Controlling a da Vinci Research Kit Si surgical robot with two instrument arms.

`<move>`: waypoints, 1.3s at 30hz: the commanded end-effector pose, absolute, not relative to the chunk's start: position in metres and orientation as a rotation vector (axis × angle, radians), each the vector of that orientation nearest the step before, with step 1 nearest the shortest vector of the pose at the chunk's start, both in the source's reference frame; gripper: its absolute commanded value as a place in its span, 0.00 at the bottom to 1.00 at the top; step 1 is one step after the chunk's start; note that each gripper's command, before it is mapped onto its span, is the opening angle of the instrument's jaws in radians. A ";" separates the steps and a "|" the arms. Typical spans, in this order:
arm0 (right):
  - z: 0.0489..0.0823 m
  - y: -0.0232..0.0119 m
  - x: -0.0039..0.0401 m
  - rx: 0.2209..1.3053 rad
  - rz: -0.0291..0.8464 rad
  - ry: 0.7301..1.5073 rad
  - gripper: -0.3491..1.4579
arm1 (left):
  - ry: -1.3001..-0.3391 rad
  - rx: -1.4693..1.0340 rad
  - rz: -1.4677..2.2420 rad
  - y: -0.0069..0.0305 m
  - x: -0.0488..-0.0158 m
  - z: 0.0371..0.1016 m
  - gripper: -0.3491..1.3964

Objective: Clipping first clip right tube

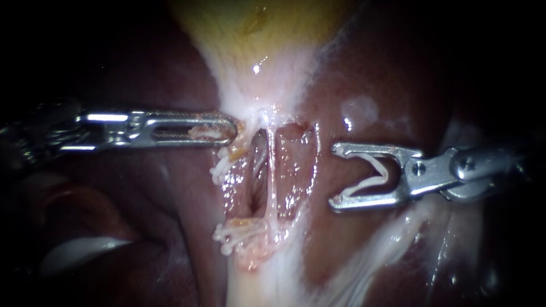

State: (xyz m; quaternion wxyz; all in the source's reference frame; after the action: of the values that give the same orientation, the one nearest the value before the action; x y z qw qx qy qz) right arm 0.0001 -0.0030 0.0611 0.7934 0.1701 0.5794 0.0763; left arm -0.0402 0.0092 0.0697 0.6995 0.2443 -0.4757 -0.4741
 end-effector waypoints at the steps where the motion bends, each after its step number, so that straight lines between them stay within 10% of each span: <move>1: 0.0611 -0.0030 0.0002 0.365 0.164 1.246 0.47 | -1.060 0.545 -1.056 0.0092 -0.0401 0.0696 0.00; 39: 0.0665 -0.0055 0.0064 0.423 0.236 1.225 0.47 | -1.070 0.536 -1.098 0.0105 -0.0343 0.0622 0.00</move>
State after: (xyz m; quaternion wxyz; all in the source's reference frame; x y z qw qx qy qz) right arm 0.0067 -0.0056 0.0670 0.7908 0.1970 0.5687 0.1115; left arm -0.0343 0.0105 0.0622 0.6879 0.2399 -0.4784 -0.4904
